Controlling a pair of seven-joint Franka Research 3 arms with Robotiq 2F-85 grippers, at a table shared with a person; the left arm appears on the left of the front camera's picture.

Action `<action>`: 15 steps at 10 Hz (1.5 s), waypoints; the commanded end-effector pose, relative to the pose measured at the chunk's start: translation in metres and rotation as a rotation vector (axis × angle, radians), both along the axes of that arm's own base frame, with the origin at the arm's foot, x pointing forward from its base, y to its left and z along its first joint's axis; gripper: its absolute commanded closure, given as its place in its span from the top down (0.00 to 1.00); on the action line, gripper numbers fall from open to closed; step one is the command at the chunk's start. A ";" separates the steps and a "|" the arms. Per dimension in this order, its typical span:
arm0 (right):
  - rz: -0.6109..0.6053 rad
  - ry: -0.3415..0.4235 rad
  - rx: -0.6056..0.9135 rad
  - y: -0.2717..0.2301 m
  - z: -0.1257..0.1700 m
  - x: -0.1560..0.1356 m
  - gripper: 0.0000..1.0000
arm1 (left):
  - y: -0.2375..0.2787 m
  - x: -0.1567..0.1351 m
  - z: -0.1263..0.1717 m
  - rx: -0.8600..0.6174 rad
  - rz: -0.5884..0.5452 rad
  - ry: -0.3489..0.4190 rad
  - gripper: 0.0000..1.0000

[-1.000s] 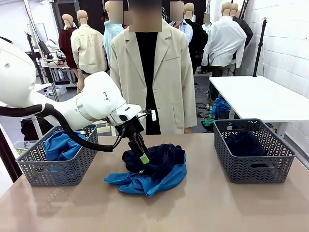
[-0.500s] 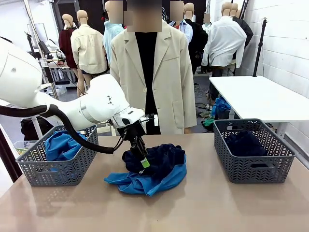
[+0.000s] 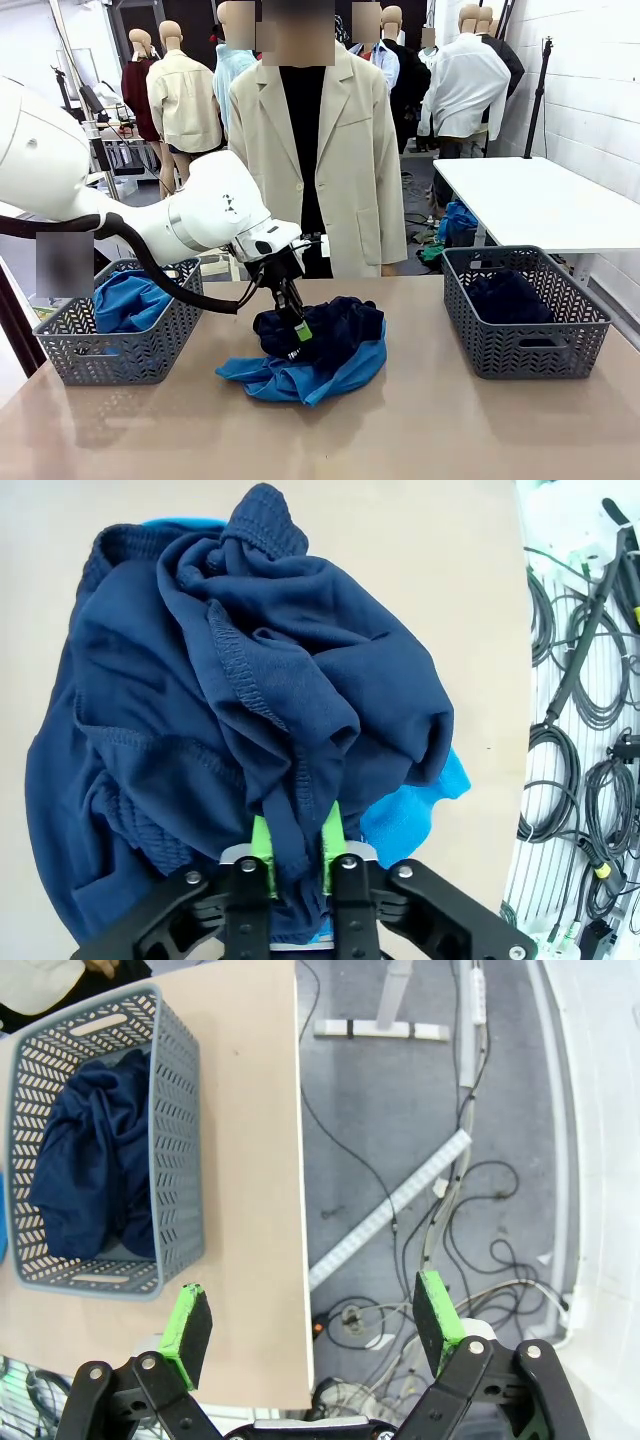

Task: Sort the tops and bottoms.
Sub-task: Lift clothes from the center of the table with your left hand.

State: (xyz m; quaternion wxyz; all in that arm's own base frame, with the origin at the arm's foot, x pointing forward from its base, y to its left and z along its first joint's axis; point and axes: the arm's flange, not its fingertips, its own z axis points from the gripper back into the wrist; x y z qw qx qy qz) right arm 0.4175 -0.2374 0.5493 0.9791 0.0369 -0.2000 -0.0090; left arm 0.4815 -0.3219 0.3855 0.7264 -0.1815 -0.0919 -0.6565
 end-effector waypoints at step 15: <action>-0.010 0.017 -0.007 0.002 0.000 -0.002 1.00 | 0.034 -0.158 0.363 -0.218 0.182 -0.623 0.00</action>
